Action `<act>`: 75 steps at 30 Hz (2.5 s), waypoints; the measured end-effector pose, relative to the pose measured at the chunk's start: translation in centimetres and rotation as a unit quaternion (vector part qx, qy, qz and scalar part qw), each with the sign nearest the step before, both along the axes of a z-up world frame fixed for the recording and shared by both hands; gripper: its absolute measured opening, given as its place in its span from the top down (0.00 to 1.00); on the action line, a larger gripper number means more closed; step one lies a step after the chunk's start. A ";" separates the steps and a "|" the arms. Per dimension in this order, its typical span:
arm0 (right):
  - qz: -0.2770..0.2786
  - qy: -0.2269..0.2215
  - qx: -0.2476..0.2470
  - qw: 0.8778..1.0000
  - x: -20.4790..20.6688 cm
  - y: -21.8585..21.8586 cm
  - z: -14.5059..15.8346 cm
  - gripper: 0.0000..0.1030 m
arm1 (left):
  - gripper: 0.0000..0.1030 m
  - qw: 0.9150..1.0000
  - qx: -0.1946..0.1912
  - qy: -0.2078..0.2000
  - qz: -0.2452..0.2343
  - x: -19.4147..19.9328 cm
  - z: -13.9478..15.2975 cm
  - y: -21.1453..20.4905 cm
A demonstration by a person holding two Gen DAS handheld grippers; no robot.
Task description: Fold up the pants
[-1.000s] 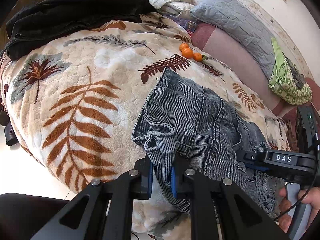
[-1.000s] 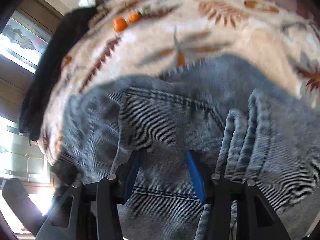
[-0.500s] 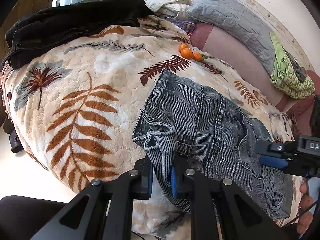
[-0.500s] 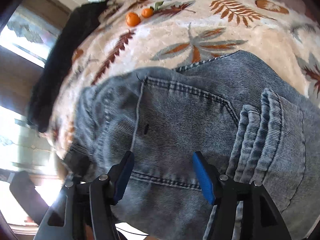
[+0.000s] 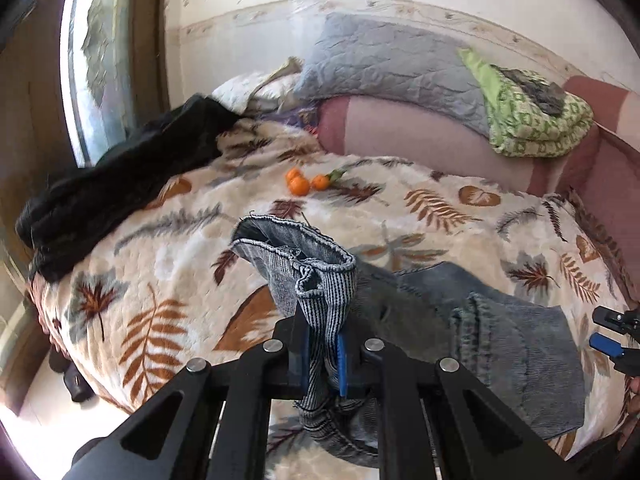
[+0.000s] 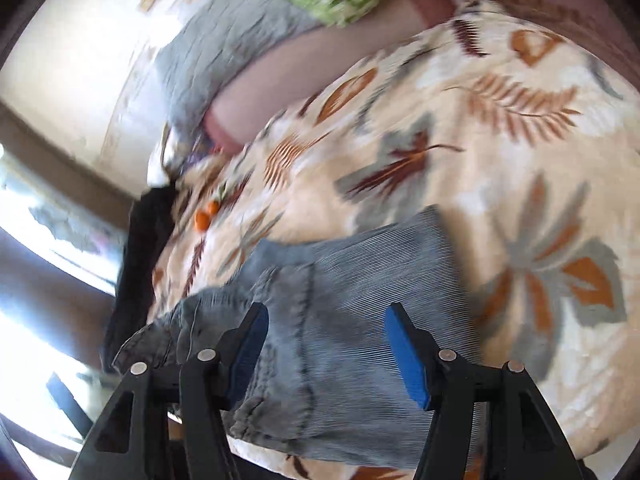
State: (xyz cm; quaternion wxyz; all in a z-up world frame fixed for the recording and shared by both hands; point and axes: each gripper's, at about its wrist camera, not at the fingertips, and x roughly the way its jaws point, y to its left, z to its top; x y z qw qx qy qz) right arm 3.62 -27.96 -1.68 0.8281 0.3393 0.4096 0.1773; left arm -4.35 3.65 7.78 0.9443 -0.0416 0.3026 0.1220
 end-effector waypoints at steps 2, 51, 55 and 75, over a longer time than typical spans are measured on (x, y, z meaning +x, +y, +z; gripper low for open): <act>-0.022 -0.009 0.021 0.999 -0.3 -2.5 -0.9 0.37 | 0.91 0.998 0.040 -0.024 -0.036 -0.2 1.8 -4.4; -0.004 0.151 0.110 0.982 -4.6 -1.0 -6.4 0.33 | 0.36 0.978 -0.069 0.128 -0.147 4.5 -7.5 -7.2; -0.025 0.159 0.095 0.982 -3.5 -0.6 -6.1 0.33 | 0.32 0.980 -0.059 0.123 -0.142 4.4 -7.8 -7.2; -0.004 0.085 -0.104 0.991 -5.0 2.1 -4.0 0.79 | 0.27 0.981 -0.061 0.106 -0.148 3.7 -6.1 -6.7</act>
